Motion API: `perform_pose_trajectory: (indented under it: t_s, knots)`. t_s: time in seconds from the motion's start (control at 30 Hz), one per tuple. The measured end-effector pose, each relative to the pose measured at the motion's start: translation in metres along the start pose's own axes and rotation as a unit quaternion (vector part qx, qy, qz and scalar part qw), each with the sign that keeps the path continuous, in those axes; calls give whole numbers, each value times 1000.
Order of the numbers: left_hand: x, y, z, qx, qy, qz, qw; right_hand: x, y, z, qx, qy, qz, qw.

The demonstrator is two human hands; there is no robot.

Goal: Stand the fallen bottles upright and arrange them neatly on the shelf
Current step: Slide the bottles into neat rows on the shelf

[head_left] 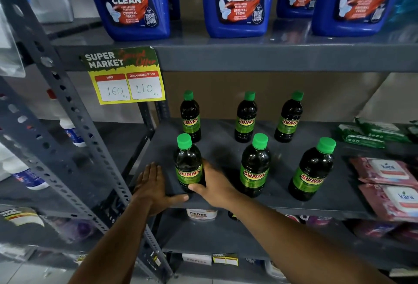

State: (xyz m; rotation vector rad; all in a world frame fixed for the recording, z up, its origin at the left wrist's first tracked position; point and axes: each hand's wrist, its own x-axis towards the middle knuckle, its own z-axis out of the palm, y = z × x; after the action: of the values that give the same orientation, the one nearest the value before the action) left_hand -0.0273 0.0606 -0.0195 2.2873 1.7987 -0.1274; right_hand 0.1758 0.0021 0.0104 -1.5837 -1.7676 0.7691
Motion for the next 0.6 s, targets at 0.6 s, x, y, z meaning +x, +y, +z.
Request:
perform_pose_trajectory:
  t_s: [0.6]
  knots:
    - [-6,5,-2,-4,-2,-10,1000,-21,-4,7,-37,40,18,998]
